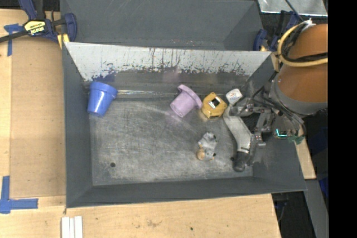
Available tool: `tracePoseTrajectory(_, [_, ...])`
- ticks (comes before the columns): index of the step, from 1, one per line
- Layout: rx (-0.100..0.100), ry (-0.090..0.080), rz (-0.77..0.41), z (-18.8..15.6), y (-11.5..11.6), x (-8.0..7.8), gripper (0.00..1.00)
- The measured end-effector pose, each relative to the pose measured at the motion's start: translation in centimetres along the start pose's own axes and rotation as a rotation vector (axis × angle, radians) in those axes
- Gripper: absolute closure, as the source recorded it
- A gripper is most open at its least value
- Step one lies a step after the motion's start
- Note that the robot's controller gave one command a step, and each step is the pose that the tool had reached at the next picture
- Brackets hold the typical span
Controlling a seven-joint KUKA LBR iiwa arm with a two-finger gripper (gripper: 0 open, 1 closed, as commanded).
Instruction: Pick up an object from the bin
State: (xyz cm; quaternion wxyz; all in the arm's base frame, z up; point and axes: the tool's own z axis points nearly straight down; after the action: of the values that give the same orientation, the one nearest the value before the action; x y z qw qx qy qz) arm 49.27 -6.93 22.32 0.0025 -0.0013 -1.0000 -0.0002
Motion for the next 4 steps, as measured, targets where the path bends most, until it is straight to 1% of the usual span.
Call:
tracePoseTrajectory(1, [0.001,-0.008,-0.003,-0.4,0.0,-0.2,0.0])
tracePoseTrajectory(2, [0.0,-0.012,0.071,5.4,3.5,0.7,0.0])
tracePoseTrajectory(3, [-0.001,-0.005,0.35,7.9,4.2,0.9,0.0])
tracePoseTrajectory(4, [0.0,-0.009,0.471,8.3,3.9,-0.6,0.0])
